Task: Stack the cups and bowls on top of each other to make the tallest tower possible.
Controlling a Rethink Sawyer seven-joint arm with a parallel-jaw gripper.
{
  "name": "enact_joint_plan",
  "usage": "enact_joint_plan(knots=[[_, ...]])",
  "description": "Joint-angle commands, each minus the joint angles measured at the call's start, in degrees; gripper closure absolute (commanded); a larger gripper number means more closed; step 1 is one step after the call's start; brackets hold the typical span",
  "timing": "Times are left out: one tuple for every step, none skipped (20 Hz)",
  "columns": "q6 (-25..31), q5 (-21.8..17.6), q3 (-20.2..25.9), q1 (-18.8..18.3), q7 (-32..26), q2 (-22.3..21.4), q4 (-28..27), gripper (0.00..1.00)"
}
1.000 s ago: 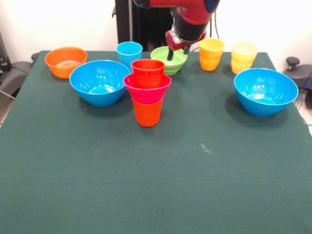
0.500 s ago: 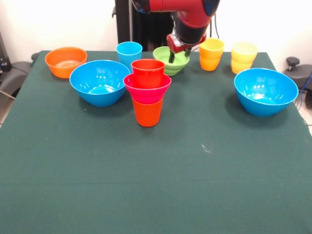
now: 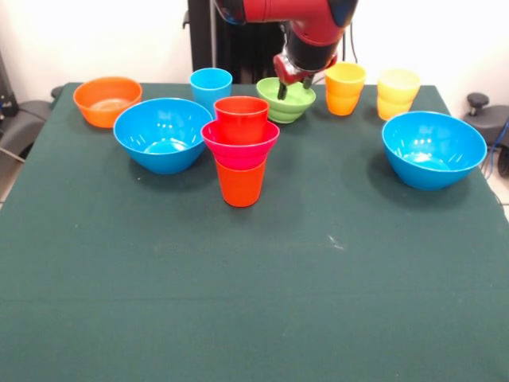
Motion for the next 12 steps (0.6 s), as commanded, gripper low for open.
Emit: enact_joint_plan(knots=[[-5.7, -0.1, 5.4, -1.1, 5.5, 1.0, 0.6, 0.00], [-5.5, -0.1, 5.4, -1.1, 5.5, 0.9, 0.6, 0.00], [-5.4, -0.1, 5.5, -1.1, 5.5, 0.8, 0.6, 0.00], [-5.1, -0.1, 5.5, -1.0, 5.6, 0.7, 0.5, 0.00], [-4.9, 0.0, 5.5, -0.9, 5.6, 0.6, 0.5, 0.00], [-4.7, 0.0, 5.5, -0.9, 5.6, 0.5, 0.6, 0.00], [-4.6, 0.0, 5.5, -0.9, 5.6, 0.3, 0.6, 0.00], [-4.5, 0.1, 5.6, -0.9, 5.6, 0.3, 0.6, 0.00], [-4.4, 0.1, 5.6, -0.9, 5.6, 0.4, 0.5, 0.00], [-4.2, 0.1, 5.6, -0.8, 5.6, 0.2, 0.5, 0.00], [-4.0, 0.1, 5.6, -0.8, 5.6, 0.1, 0.5, 0.00], [-3.8, 0.1, 5.6, -0.7, 5.5, 0.0, 0.4, 0.00]])
